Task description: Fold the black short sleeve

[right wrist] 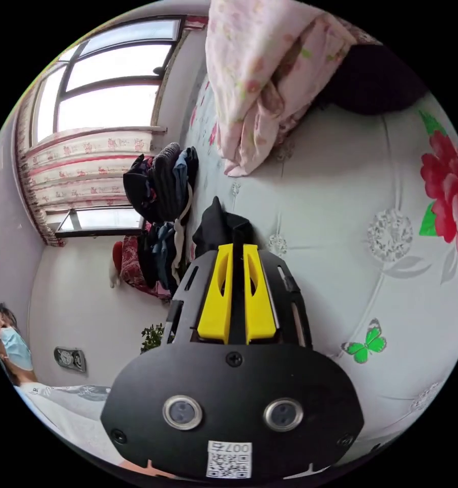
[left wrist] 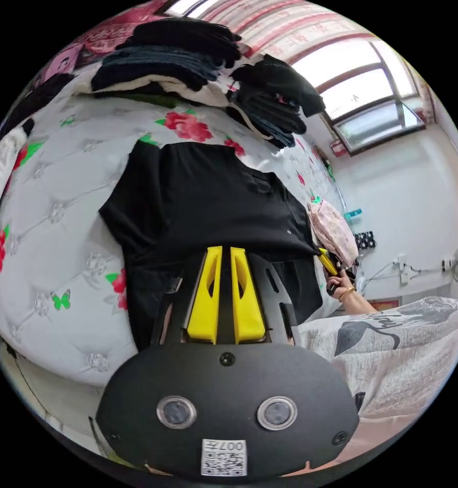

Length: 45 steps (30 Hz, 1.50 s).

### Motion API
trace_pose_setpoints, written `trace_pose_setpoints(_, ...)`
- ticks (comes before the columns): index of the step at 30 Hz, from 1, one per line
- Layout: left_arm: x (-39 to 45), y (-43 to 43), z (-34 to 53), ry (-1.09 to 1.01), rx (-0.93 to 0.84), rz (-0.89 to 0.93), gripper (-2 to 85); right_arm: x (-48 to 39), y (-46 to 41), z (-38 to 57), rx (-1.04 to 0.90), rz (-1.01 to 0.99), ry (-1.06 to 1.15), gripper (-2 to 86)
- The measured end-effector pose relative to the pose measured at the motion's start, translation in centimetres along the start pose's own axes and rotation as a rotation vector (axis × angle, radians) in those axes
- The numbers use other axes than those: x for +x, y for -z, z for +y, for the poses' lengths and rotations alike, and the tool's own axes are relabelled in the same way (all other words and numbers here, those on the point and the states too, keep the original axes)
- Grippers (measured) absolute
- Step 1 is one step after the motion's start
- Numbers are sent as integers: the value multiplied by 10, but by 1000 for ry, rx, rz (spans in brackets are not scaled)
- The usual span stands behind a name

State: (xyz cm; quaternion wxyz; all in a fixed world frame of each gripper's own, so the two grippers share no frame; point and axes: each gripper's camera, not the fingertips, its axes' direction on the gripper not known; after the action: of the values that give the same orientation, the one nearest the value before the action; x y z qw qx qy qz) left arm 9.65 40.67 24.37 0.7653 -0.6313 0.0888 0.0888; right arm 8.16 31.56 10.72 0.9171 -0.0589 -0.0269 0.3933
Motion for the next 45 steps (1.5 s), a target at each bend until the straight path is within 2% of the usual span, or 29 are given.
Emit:
trace_pose_setpoints(4, 86, -49, -73, -307, -80, 102, 66, -17, -4, -4, -74, 97, 132, 3)
trace_pose_setpoints(9, 227, -163, -172, -656, -244, 144, 96, -12, -4, 1, -86, 107, 132, 0)
trace_pose_setpoints(13, 295, -241, -207, -728, -356, 152, 111, -9, 5, 5, -73, 70, 126, -1)
trace_pose_setpoints(16, 331, -301, -206, -821, -459, 37, 107, -9, 13, 6, -88, 67, 135, -1)
trace_pose_setpoints(18, 340, -341, -191, -897, -556, -121, 91, -9, 17, 6, -93, 68, 140, -1)
trace_pose_setpoints(19, 340, -350, -182, -937, -550, -201, 38, -10, 19, 6, -98, 67, 144, -1)
trace_pose_setpoints(21, 340, -344, -175, -988, -481, -228, 3, -11, 21, 5, -111, 67, 149, -1)
trace_pose_setpoints(23, 334, -339, -180, -956, -499, -180, -5, -13, 24, 1, -125, 66, 155, -2)
trace_pose_setpoints(26, 320, -291, -202, -846, -332, 9, -8, -30, 32, -4, -120, 59, 209, -2)
trace_pose_setpoints(27, 310, -263, -209, -811, -228, 89, -9, -35, 33, -4, -118, 60, 231, -2)
trace_pose_setpoints(30, 269, -207, -214, -724, -49, 229, -8, -69, 38, 0, -123, 110, 405, -2)
trace_pose_setpoints(32, 232, -190, -210, -636, 16, 220, -6, -94, 33, 9, -148, 175, 553, -2)
trace_pose_setpoints(35, 181, -187, -203, -500, -55, 156, 10, -107, 10, 18, -227, 267, 646, -2)
trace_pose_setpoints(37, 179, -192, -201, -499, -101, 187, 30, -97, 1, 14, -238, 244, 554, -2)
trace_pose_setpoints(40, 218, -210, -205, -630, -169, 214, 52, -75, -4, 8, -229, 176, 377, -2)
trace_pose_setpoints(45, 325, -294, -190, -1023, -422, 167, 86, -74, -2, 17, -209, 180, 322, -1)
